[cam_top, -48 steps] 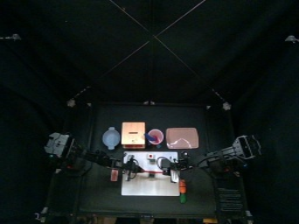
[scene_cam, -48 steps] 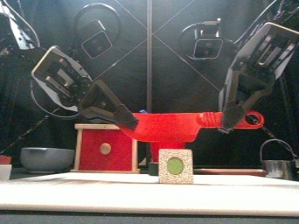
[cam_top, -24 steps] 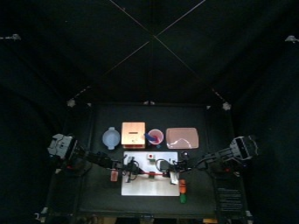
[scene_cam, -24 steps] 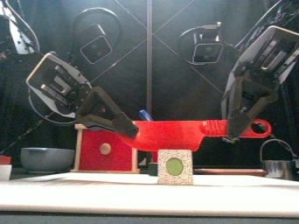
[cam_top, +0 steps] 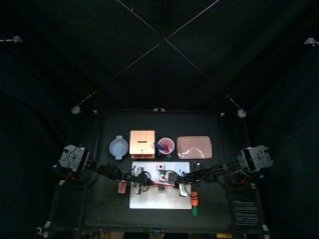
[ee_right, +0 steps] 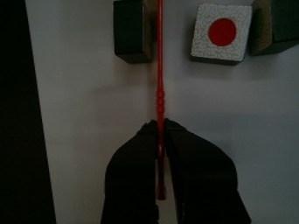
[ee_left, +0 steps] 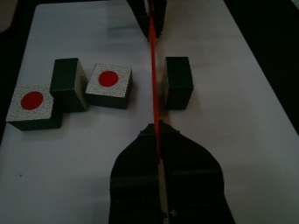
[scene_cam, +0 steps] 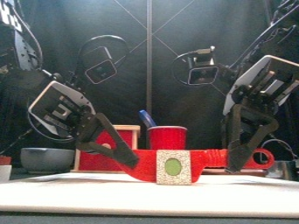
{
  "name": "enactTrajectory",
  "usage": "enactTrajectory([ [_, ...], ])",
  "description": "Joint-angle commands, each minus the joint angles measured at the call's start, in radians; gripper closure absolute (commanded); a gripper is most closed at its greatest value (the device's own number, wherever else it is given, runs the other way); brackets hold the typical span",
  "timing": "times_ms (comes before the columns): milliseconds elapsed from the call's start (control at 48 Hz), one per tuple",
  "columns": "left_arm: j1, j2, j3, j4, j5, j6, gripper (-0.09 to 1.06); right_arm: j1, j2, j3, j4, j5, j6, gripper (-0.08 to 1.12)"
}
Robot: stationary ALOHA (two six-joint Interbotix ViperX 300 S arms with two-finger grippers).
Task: Cut the sushi into 4 pieces with the knife
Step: Cut the sushi into 4 pieces
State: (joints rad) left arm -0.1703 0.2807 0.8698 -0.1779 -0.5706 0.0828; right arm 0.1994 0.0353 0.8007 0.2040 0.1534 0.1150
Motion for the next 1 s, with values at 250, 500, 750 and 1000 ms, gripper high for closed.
enactTrajectory([
  [250,0.057,-0.025,-0.002,0.012,0.025,0.006,0.85,-0.032,-0.032,-0.002,-0.029,0.012,-0.003,0.95],
  [500,0.023,-0.1,-0.008,0.064,0.109,0.003,0.61,-0.009,-0.101,0.005,-0.012,0.058,-0.002,0.95],
  [750,0.025,-0.255,-0.005,0.049,0.198,0.003,0.25,-0.005,-0.233,0.041,0.002,0.173,0.0,0.95],
  [1000,0.048,-0.436,0.071,0.049,0.196,0.002,0.19,-0.015,-0.425,0.123,0.048,0.304,0.002,0.94],
])
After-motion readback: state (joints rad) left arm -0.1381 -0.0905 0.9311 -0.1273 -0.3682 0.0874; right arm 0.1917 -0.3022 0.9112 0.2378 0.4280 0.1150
